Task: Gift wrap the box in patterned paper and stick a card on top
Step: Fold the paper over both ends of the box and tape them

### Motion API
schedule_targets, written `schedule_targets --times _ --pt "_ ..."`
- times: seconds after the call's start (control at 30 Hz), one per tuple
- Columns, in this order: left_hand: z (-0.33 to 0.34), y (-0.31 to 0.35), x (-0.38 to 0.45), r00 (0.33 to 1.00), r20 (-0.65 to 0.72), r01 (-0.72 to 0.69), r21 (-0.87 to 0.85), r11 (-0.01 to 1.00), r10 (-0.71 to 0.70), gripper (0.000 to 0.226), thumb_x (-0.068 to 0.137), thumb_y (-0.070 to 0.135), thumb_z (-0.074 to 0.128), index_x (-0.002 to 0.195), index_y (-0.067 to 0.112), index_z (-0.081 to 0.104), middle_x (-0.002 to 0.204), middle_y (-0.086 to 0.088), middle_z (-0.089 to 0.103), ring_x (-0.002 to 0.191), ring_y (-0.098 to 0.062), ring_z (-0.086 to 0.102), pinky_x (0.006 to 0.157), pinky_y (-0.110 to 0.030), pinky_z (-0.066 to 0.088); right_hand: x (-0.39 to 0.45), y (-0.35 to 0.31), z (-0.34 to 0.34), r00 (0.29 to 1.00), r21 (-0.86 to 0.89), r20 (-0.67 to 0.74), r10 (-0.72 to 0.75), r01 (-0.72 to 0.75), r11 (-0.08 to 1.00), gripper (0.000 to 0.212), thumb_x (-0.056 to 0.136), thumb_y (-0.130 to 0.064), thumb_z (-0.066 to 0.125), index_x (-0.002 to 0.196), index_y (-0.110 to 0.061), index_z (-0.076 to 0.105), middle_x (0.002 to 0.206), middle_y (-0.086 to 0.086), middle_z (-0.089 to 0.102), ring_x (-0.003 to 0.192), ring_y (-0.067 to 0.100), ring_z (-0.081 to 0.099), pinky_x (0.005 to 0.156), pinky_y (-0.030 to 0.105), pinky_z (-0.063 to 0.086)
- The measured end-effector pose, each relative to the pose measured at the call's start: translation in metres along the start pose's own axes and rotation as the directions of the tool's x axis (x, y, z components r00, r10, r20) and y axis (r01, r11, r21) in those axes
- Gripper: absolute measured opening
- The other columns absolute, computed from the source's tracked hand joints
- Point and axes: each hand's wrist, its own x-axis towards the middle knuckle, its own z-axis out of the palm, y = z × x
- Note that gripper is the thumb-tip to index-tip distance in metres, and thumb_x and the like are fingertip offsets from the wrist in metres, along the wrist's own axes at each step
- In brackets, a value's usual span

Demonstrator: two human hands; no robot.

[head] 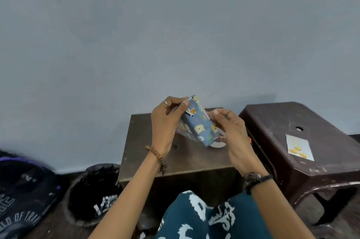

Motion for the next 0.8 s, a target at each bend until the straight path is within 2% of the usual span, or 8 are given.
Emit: schedule_targets --times 0.07,0.17,0.23,0.3,0.37,0.43,0.6,0.8 --pt "0.005 0.008 0.003 1.000 -0.022 0.002 0.040 0.999 -0.001 0.016 0.082 0.007 0.066 0.069 0.016 0.064 0.078 0.000 0.069 0.077 -0.006 0.063 0.071 -0.015 0.050 -0.001 -0.015 0.003 1.000 0.008 0.030 0.008 -0.008 1.000 0.009 0.093 -0.017 0.054 0.096 -0.010 0.057 0.085 -0.002 0.073 0.075 0.005 0.067 0.057 0.017 0.051" --pt "0.012 0.015 0.001 0.999 -0.031 0.031 0.078 0.996 -0.029 0.017 0.082 0.007 0.066 0.068 0.016 0.064 0.073 0.005 0.068 0.068 0.000 0.061 0.064 -0.010 0.047 0.000 -0.030 0.009 0.999 -0.025 0.033 -0.009 0.010 1.000 0.007 0.093 -0.018 0.054 0.094 -0.012 0.057 0.095 0.002 0.073 0.089 0.012 0.068 0.078 0.030 0.051" --pt "0.013 0.017 0.000 0.998 -0.045 0.051 0.072 0.996 -0.048 0.017 0.082 0.007 0.067 0.067 0.017 0.065 0.073 0.005 0.069 0.067 0.001 0.061 0.063 -0.009 0.046 0.003 -0.039 0.012 0.999 -0.020 0.044 -0.017 0.018 1.000 0.007 0.091 -0.016 0.056 0.093 -0.010 0.060 0.100 0.007 0.072 0.094 0.019 0.067 0.084 0.034 0.050" --pt "0.013 0.018 -0.001 0.998 -0.037 0.058 0.075 0.995 -0.055 0.016 0.082 0.008 0.068 0.068 0.016 0.066 0.075 0.003 0.070 0.068 0.000 0.061 0.065 -0.009 0.047 0.006 -0.047 0.013 0.995 -0.061 0.093 -0.024 0.030 0.998 0.014 0.089 -0.016 0.060 0.095 -0.004 0.065 0.099 0.011 0.071 0.090 0.019 0.067 0.078 0.027 0.052" --pt "0.013 0.020 -0.002 0.997 -0.031 0.066 0.077 0.995 -0.064 0.014 0.082 0.008 0.067 0.069 0.015 0.067 0.076 0.001 0.070 0.067 0.001 0.061 0.064 -0.009 0.047 0.009 -0.052 0.014 0.986 -0.124 0.163 -0.018 0.039 0.992 0.020 0.088 -0.018 0.062 0.096 0.000 0.067 0.093 0.010 0.070 0.080 0.012 0.067 0.067 0.017 0.052" --pt "0.013 0.021 -0.002 0.997 -0.037 0.076 0.086 0.993 -0.073 0.013 0.082 0.009 0.067 0.070 0.014 0.067 0.076 0.001 0.069 0.066 0.003 0.060 0.063 -0.007 0.046 0.012 -0.055 0.014 0.976 -0.210 0.217 -0.020 0.066 0.976 0.018 0.088 -0.019 0.062 0.092 -0.003 0.069 0.091 0.007 0.071 0.079 0.009 0.067 0.067 0.015 0.052" --pt "0.011 0.022 0.000 0.996 -0.047 0.082 0.110 0.990 -0.077 0.014 0.083 0.012 0.067 0.070 0.016 0.067 0.075 0.004 0.069 0.064 0.006 0.060 0.062 -0.005 0.045 0.021 -0.060 0.016 0.966 -0.322 0.256 -0.014 0.099 0.942 0.011 0.086 -0.019 0.065 0.081 -0.012 0.071 0.085 0.001 0.073 0.082 0.010 0.067 0.085 0.030 0.052" --pt "0.009 0.020 0.004 0.995 -0.050 0.093 0.124 0.988 -0.087 0.010 0.082 0.014 0.067 0.072 0.014 0.069 0.077 0.000 0.071 0.068 0.003 0.062 0.064 -0.007 0.047 0.027 -0.062 0.018 0.956 -0.475 0.289 -0.052 0.190 0.859 0.010 0.084 -0.022 0.067 0.084 -0.013 0.072 0.090 0.005 0.073 0.090 0.022 0.068 0.093 0.044 0.050"
